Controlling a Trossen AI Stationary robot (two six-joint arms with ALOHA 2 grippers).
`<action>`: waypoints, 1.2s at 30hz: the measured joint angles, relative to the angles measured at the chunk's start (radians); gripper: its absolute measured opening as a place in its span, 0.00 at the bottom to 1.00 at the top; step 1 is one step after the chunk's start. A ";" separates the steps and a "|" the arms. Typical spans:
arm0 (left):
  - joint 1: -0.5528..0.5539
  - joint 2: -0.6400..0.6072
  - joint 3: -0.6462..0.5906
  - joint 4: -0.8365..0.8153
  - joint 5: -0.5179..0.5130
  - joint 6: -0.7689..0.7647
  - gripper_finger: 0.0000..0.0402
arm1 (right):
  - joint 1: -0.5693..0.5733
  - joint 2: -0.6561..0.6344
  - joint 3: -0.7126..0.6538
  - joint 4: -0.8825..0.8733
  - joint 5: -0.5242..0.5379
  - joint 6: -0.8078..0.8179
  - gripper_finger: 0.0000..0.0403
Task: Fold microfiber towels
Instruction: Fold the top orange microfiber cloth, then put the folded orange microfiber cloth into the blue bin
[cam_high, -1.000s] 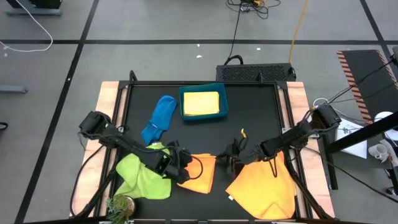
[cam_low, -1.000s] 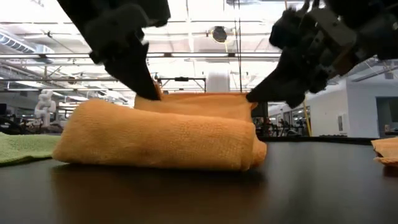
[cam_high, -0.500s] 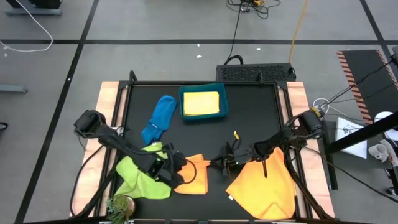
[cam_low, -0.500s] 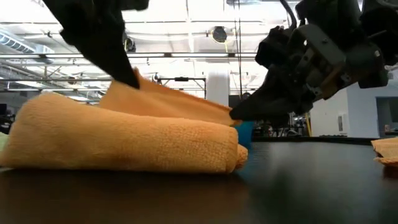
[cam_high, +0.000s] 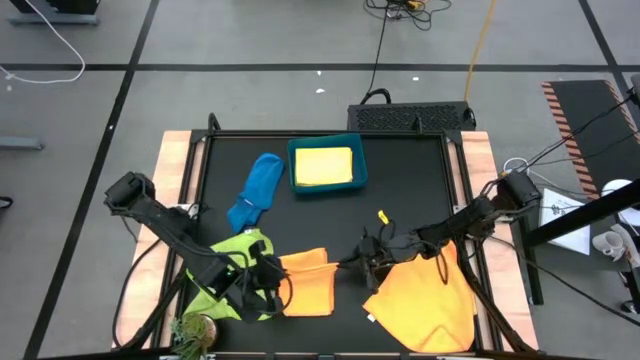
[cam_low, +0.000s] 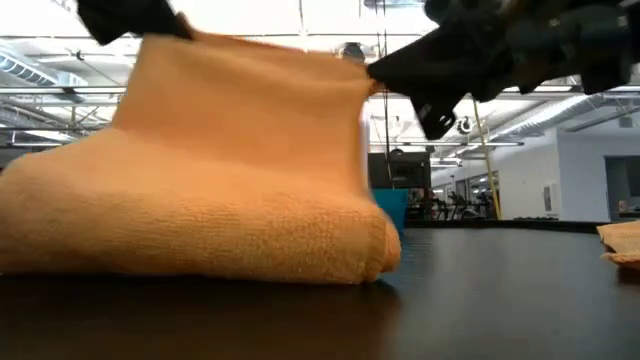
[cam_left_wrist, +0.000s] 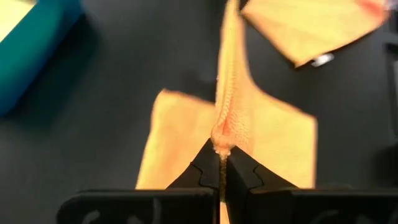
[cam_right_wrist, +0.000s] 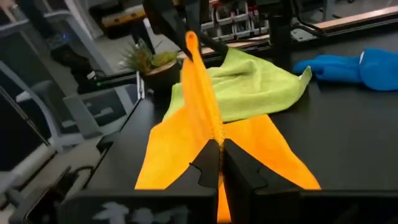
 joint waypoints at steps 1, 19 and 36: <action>-0.002 0.005 0.000 -0.031 0.000 -0.040 0.01 | -0.006 0.021 0.010 -0.008 0.000 0.007 0.00; 0.134 0.043 -0.277 0.190 0.153 -0.109 0.04 | -0.096 0.190 0.089 -0.110 -0.001 0.035 0.00; 0.165 -0.087 -0.289 0.197 0.132 0.073 0.05 | -0.166 0.042 0.088 -0.290 0.059 -0.046 0.30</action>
